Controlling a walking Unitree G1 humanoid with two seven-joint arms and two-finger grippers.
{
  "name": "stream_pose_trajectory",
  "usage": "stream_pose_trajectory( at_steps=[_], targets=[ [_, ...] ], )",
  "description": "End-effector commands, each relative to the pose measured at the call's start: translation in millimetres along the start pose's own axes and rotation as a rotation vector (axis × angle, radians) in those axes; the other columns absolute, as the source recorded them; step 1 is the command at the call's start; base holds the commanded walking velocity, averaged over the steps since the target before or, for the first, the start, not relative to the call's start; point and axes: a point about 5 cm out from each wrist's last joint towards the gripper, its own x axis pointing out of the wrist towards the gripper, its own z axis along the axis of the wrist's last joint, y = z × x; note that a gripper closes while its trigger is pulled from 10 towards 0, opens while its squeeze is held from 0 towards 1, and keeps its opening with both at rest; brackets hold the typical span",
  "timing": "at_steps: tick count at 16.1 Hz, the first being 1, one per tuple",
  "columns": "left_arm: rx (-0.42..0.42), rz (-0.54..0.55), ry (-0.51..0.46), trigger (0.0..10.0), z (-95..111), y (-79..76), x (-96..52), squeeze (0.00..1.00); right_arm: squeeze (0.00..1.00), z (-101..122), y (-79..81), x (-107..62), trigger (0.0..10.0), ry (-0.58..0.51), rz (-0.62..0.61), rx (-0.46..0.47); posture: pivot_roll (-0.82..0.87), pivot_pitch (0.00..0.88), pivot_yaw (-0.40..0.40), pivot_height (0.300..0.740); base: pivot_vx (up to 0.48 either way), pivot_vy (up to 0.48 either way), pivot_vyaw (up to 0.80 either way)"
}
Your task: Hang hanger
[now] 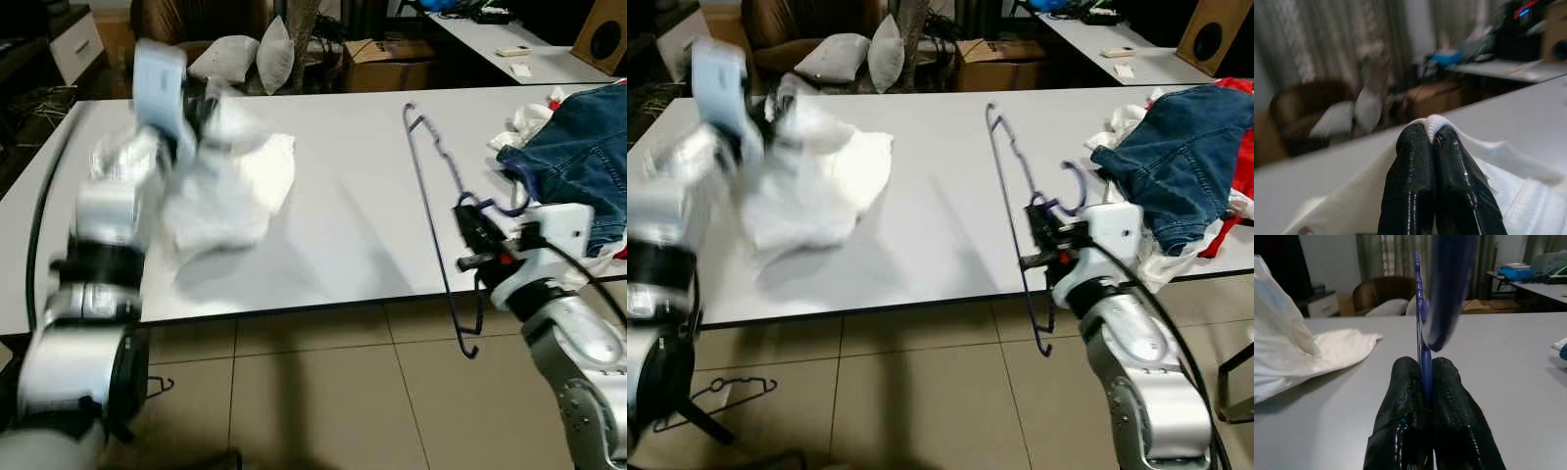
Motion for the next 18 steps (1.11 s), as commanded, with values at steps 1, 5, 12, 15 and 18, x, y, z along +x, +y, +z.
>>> stream_pose_trajectory(
  at_steps=[1,5,12,15,18],
  targets=[
    [0.065,-0.039,-0.07,0.0,24.1,-1.8,3.3,0.0,0.0,8.1,-1.5,-1.2,10.0,-0.048,0.003,0.018,0.01,0.0,0.031,0.74,0.0,0.0,0.0],
    [0.115,-0.038,-0.053,0.0,31.9,2.9,4.6,0.0,0.0,8.5,17.7,-25.0,10.0,-0.001,0.351,0.031,0.0,0.0,0.038,0.74,0.0,0.0,0.0],
    [-0.107,0.23,0.057,0.0,-10.3,34.9,-7.0,0.0,0.0,-3.5,-30.8,-12.7,10.0,0.072,-0.009,-0.068,0.01,0.0,0.023,0.74,0.0,0.0,0.0],
    [-0.047,0.208,0.099,0.0,-12.2,9.7,17.5,0.0,0.0,2.6,-63.0,-13.0,10.0,0.046,-0.215,-0.052,0.0,0.0,0.022,0.74,0.0,0.0,0.0],
    [-0.063,0.015,0.052,0.0,-4.5,-46.4,39.5,0.0,0.0,4.8,-66.0,-13.4,10.0,0.034,-0.249,-0.056,-0.02,0.0,0.037,0.74,0.0,0.0,0.0]
  ],
)
